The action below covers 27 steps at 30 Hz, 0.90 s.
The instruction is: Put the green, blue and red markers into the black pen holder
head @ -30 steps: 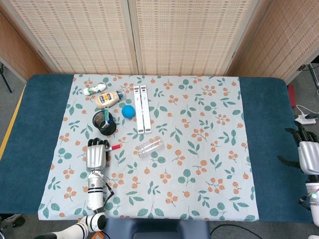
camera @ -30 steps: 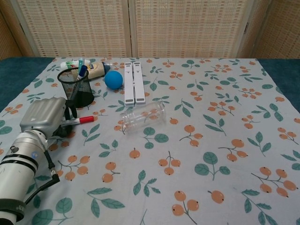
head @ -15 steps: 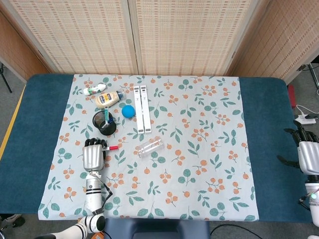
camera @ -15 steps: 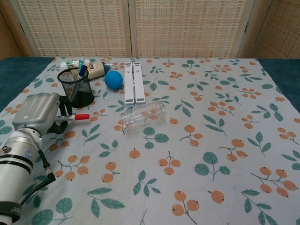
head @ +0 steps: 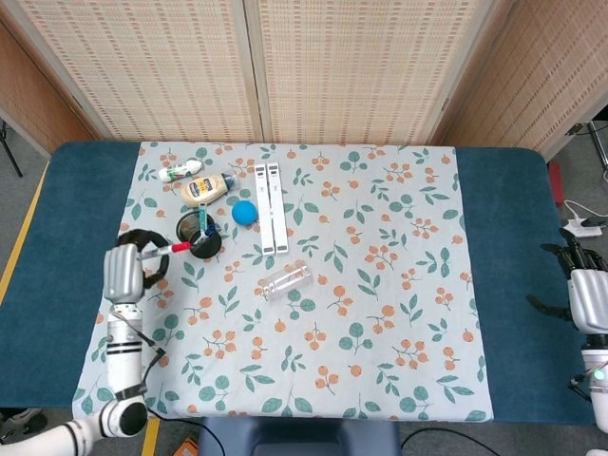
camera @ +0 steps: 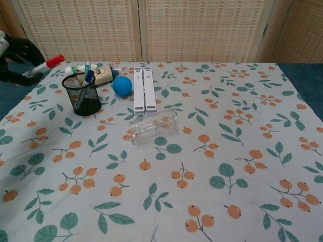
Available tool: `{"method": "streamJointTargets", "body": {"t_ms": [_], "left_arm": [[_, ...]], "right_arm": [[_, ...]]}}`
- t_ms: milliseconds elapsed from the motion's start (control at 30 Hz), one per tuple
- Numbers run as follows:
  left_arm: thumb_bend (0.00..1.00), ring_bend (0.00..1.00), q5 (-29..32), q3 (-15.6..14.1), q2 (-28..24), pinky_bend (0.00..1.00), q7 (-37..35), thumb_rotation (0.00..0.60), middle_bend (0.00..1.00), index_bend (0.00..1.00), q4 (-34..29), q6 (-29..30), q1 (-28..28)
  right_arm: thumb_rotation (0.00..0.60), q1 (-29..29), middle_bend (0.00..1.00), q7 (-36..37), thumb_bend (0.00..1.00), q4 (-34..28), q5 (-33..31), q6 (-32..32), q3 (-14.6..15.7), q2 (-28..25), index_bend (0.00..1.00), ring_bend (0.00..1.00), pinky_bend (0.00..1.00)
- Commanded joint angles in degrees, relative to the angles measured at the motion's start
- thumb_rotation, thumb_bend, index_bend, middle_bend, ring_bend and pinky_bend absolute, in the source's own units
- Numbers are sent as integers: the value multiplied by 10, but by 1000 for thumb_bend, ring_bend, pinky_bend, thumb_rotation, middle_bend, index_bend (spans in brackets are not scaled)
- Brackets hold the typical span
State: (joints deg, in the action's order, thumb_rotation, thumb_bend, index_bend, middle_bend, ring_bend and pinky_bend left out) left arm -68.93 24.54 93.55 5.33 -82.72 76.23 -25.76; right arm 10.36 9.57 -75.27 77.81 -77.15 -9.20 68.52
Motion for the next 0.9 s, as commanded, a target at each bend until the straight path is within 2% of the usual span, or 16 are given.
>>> {"method": "streamJointTargets", "body": {"t_ms": [33,100,300,467,633,900], "left_arm": [[358,300,101,107,-176,275,-241,600,612,554,-117,-229,-8],[358,300,116,126,-199,275,-307,600,599,552,-98,-293,-23],[357,300,121,154,-193,272,-459,600,597,552,-42,-386,-58],[357,299,112,161,-180,266,-517,600,597,552,-19,-412,-68],[356,294,79,167,-124,260,-620,600,598,552,69,-452,-106],[356,293,17,138,-78,259,-701,600,603,552,163,-453,-133]], "right_arm": [[600,-1,52,-3,28,-1,0,-2,0,0,239,201,183],[600,-2,52,-9,28,-2,-2,-5,-1,0,238,201,180],[600,-1,52,-12,28,-1,-6,-1,-2,2,236,201,177],[600,0,52,-15,28,0,-7,2,-2,3,237,201,172],[600,0,53,-15,29,2,-11,4,-3,3,239,201,170],[600,1,53,-19,28,6,-15,8,-4,5,241,201,168]]}}
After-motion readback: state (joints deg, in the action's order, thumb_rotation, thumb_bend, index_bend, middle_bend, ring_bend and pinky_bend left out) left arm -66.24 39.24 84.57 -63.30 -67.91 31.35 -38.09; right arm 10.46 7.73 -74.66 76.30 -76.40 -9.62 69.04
